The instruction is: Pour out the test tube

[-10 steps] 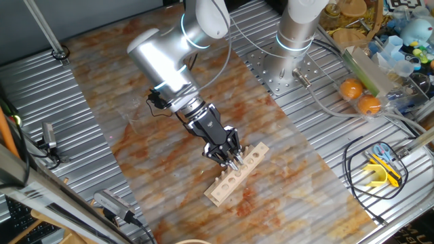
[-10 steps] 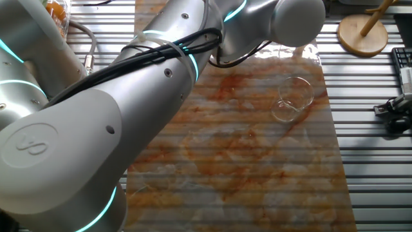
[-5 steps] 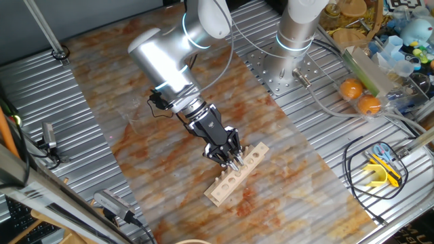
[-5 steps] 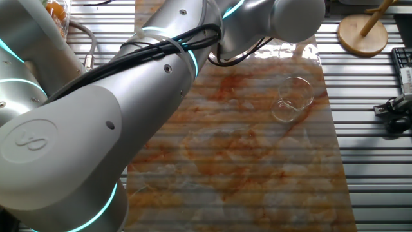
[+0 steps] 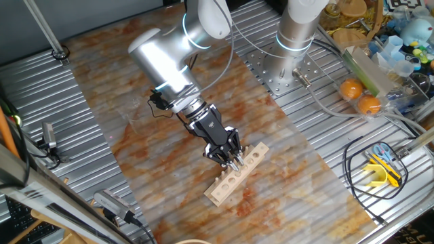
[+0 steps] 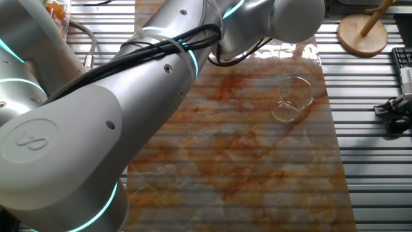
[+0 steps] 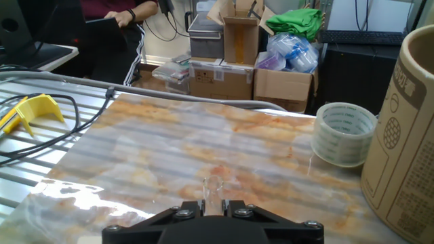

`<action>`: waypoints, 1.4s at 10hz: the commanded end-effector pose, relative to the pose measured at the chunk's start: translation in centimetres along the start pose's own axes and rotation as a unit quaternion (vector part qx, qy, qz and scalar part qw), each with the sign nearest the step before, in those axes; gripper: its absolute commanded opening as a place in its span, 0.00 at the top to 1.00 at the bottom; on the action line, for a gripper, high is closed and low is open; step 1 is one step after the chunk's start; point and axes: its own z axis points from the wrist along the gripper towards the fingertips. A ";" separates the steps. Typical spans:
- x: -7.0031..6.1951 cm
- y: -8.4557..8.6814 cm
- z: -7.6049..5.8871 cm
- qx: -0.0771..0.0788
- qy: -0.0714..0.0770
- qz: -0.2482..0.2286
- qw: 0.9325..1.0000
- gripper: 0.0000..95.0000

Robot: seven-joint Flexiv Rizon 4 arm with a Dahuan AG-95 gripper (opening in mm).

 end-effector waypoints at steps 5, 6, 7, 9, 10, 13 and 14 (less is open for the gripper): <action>0.0 0.0 0.0 0.004 0.003 -0.003 1.000 0.80; 0.0 0.0 0.0 0.005 0.004 -0.003 1.000 0.80; 0.0 0.0 0.0 0.006 0.005 -0.003 1.000 0.80; 0.0 0.0 0.0 0.007 0.004 -0.004 1.000 0.80; -0.1 0.0 0.0 0.006 0.002 -0.004 1.000 0.80; -1.3 -0.1 -0.6 0.006 0.003 0.001 1.000 0.80; -1.7 -0.2 -0.7 0.007 0.004 0.001 1.000 0.80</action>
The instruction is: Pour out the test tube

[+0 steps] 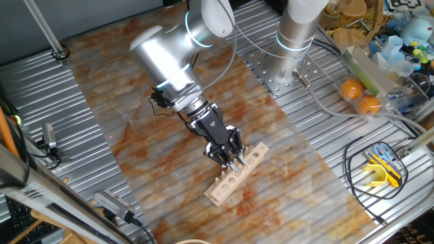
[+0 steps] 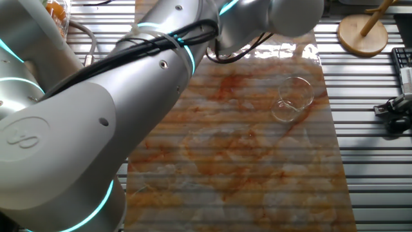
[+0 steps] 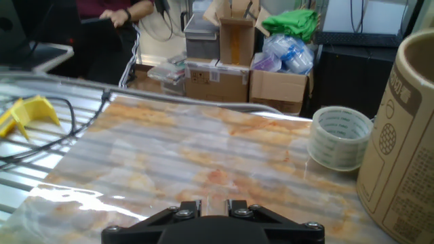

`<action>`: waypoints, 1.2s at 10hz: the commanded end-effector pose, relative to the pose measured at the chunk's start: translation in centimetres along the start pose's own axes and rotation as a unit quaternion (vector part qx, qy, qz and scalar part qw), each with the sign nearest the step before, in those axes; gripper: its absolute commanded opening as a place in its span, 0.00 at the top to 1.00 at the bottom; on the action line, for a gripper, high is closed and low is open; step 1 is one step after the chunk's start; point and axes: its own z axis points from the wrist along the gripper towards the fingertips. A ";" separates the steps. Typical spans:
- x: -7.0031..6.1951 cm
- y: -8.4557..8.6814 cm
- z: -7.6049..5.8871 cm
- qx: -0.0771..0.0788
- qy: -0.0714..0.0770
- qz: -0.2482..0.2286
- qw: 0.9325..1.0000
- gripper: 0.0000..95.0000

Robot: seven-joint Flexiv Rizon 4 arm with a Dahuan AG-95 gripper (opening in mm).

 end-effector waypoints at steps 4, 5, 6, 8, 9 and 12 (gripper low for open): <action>-0.9 -1.0 -0.5 0.006 0.000 -0.009 1.000 0.60; -1.0 -1.3 -0.9 0.006 0.002 -0.009 1.000 0.60; -1.3 -1.3 -1.3 0.006 0.004 -0.007 1.000 0.60; -2.3 -1.1 -1.9 0.006 0.005 0.001 1.000 0.60; -3.1 -0.8 -2.2 0.005 0.010 0.009 1.000 0.60; -5.3 -0.1 -4.3 0.011 0.040 0.030 0.999 0.60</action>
